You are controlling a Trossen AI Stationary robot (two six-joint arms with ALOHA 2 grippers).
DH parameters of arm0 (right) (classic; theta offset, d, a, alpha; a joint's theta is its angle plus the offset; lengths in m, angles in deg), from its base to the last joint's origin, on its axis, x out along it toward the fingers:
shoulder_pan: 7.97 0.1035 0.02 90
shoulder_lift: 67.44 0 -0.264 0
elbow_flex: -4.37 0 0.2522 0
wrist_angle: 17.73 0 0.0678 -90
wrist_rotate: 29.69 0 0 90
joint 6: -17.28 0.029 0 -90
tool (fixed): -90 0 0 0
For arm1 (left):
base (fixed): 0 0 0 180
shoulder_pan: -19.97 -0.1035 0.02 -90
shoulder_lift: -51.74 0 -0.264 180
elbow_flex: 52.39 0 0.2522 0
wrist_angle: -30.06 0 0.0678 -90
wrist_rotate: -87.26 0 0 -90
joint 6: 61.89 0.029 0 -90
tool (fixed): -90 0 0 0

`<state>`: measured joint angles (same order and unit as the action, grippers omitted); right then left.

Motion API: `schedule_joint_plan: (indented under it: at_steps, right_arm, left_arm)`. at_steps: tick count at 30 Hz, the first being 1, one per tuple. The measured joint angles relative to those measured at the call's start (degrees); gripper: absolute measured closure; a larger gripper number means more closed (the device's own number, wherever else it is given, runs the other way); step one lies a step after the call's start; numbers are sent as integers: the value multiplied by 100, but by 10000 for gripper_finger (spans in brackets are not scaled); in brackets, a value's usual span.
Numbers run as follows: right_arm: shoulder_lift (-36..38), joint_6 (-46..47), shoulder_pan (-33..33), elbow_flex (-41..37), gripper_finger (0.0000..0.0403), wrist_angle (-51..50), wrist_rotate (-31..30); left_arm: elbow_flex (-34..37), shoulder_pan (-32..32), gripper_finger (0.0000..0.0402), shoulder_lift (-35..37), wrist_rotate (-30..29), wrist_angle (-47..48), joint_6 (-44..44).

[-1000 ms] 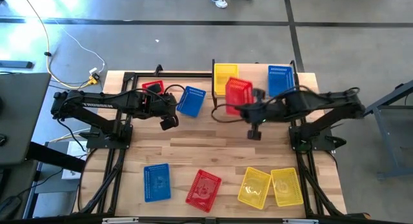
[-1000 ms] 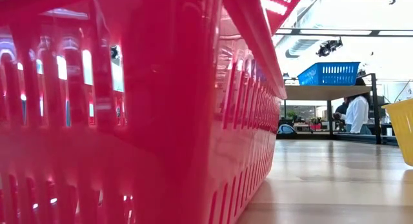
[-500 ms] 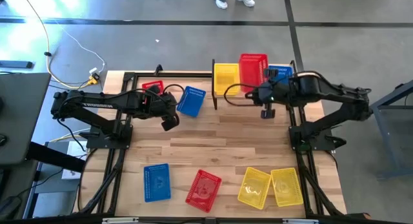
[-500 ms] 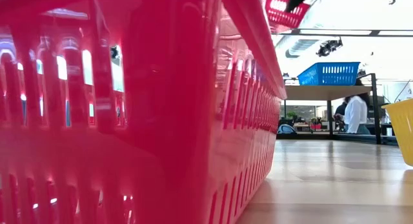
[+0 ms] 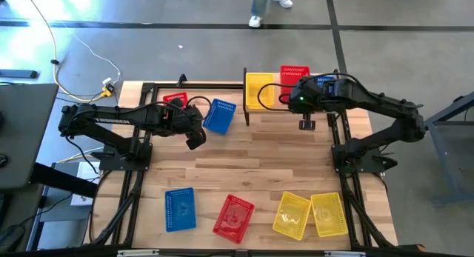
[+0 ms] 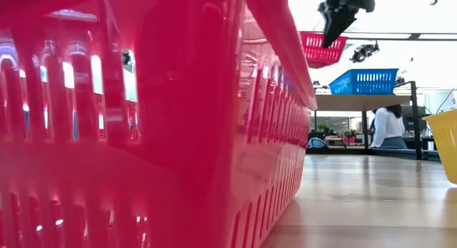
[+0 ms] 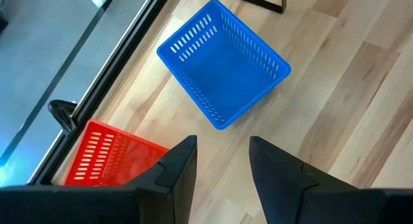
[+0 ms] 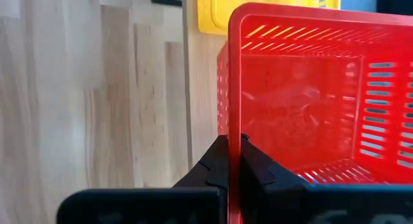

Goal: Stack baskets on shelf by color
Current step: Put the middle red basket on the shelf

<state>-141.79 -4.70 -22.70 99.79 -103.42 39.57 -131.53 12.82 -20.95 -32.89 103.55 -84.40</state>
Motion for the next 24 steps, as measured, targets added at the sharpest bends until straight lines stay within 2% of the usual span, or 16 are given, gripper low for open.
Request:
schedule_joint_plan:
  at_steps: [10, 24]
  right_arm:
    - [-126, -144, -149, -623, 403, 436, 208]
    - [-395, -228, -454, -834, 403, 773, 302]
  left_arm:
    - [0, 2, 271, -2, -1, 1, 1]
    - [0, 2, 271, -2, 0, 2, 12]
